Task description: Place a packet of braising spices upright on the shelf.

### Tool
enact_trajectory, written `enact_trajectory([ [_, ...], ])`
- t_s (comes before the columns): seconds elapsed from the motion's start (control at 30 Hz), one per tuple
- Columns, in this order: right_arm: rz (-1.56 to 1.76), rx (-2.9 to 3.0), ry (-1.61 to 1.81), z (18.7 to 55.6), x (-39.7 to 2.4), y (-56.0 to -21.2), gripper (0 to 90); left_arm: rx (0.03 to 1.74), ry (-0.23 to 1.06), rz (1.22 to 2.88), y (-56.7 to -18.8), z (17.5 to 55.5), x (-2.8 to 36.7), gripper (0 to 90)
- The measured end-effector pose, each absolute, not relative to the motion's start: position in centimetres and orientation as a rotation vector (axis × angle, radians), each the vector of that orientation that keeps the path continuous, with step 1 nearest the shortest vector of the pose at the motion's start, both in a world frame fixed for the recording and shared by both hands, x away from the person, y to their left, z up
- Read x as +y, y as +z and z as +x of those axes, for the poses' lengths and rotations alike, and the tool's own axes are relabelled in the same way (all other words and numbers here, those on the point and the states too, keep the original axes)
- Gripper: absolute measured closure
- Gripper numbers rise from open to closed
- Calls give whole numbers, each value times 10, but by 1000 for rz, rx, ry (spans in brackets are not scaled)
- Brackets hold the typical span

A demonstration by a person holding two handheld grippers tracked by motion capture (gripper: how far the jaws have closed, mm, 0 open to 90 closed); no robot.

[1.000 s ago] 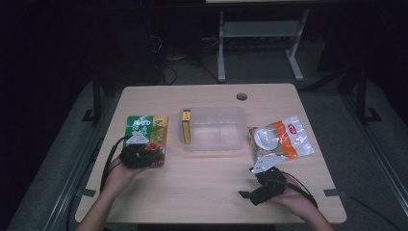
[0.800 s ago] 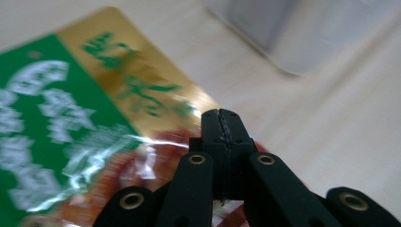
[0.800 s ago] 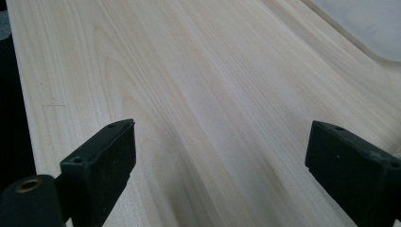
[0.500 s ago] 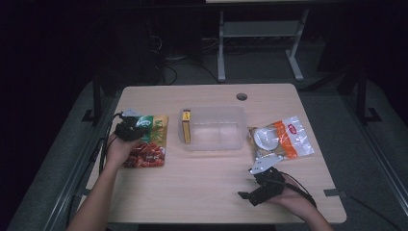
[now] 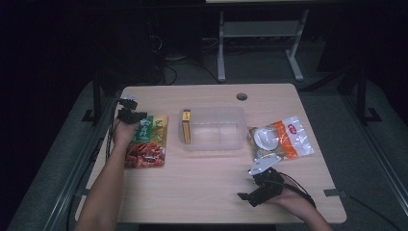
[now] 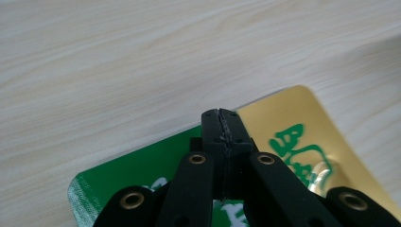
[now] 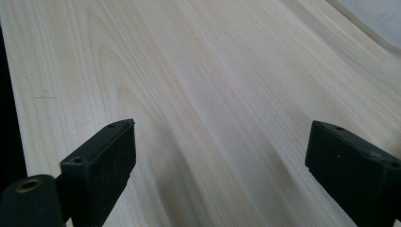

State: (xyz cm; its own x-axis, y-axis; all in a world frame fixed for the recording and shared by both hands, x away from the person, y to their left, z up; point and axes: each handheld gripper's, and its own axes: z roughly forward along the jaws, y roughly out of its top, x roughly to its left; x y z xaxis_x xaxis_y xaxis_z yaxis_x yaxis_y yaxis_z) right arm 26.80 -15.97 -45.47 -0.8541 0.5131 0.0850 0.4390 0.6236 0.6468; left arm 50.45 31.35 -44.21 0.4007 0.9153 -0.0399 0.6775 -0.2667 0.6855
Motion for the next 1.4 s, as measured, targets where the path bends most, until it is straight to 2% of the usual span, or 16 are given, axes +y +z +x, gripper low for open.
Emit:
enact_trajectory([
  [0.63,821,2729,1041,267,-161,-455,91,1385,462,2093,-460,516,307,899],
  [1.4,814,2731,1039,266,-160,-454,92,1268,368,2141,-460,487,295,900],
])
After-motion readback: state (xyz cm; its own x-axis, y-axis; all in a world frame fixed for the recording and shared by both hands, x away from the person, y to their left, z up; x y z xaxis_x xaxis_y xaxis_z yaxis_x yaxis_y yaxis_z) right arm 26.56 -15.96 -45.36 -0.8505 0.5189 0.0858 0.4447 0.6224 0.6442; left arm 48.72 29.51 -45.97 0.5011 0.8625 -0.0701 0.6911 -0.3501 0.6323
